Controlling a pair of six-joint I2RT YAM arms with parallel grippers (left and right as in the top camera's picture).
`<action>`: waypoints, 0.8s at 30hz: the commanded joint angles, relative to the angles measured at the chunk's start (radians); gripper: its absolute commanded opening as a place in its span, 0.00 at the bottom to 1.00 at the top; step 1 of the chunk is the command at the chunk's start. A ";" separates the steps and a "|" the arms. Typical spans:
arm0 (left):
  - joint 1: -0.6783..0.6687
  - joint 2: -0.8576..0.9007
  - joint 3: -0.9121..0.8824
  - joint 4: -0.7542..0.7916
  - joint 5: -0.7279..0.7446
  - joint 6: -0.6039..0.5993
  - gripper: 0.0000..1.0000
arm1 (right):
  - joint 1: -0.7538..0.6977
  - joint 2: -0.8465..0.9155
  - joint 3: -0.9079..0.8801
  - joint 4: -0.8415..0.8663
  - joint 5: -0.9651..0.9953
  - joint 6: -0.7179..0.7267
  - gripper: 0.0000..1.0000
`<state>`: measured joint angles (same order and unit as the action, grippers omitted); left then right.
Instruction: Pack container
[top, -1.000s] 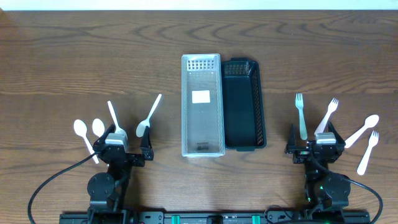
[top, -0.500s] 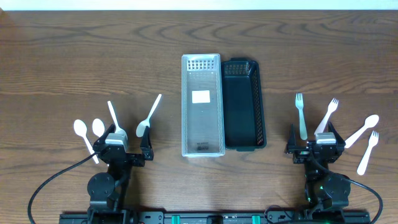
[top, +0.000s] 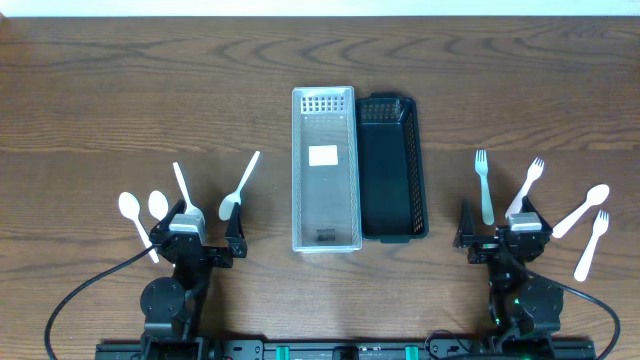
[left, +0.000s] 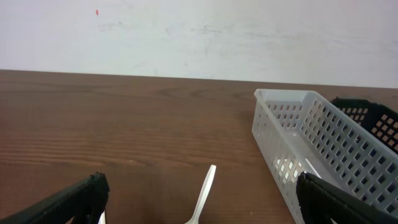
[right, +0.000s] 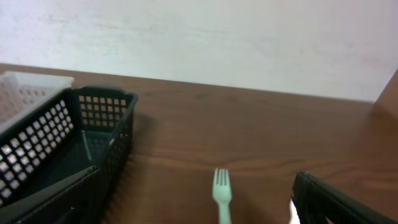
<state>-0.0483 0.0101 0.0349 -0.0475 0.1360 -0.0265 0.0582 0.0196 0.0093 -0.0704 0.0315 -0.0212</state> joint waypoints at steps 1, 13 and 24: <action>0.003 -0.003 -0.029 -0.011 0.022 -0.014 0.98 | -0.013 0.043 -0.003 -0.003 -0.041 0.098 0.99; 0.004 0.309 0.462 -0.337 0.001 -0.068 0.98 | -0.050 0.584 0.547 -0.304 -0.061 0.063 0.99; 0.004 0.894 1.008 -0.832 -0.016 -0.046 0.98 | -0.089 1.278 1.335 -0.946 -0.049 -0.021 0.99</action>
<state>-0.0483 0.8143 0.9749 -0.8375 0.1394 -0.0811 -0.0204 1.2179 1.2602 -0.9821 -0.0284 -0.0128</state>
